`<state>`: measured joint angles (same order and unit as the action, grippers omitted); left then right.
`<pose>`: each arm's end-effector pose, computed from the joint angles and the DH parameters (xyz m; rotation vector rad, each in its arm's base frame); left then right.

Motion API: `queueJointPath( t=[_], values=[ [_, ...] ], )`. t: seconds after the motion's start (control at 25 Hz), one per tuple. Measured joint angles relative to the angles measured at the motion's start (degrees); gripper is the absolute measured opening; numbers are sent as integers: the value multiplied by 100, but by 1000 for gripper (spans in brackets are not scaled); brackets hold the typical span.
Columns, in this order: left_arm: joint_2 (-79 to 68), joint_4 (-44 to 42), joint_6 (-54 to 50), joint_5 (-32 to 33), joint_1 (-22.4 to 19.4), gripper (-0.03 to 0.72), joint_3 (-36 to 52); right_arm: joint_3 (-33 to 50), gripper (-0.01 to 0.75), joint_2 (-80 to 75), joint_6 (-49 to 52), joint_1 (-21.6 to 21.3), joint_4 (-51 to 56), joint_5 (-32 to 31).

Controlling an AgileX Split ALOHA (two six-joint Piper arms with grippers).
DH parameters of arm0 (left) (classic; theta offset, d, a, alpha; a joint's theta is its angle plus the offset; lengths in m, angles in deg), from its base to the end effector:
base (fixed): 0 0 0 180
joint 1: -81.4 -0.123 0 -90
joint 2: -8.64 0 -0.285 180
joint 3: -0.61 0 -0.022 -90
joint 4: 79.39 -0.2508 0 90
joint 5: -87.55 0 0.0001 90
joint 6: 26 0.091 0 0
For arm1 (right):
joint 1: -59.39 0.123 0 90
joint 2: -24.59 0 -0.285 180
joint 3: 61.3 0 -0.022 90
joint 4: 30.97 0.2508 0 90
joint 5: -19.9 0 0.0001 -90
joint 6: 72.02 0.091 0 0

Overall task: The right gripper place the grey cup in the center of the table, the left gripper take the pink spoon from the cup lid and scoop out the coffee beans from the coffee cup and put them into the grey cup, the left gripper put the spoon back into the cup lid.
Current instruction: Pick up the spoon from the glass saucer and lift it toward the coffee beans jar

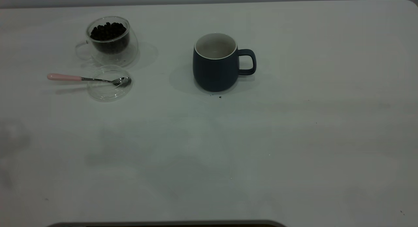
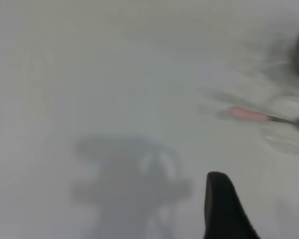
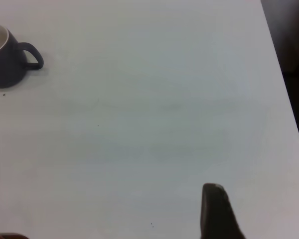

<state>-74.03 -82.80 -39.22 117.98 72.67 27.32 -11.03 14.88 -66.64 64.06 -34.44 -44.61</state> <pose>0.2627 0.0431 0.2737 -0.4160 2.4032 0.0247 0.0005 -0.0049 0.2641 0.0164 2.1711 0.0261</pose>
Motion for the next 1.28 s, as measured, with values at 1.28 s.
queueJointPath(
  t=[1.28],
  values=[
    [-5901,4810,6481,1406,-1751,598,-3067,0,455,20,0,0,-5,0]
  ],
)
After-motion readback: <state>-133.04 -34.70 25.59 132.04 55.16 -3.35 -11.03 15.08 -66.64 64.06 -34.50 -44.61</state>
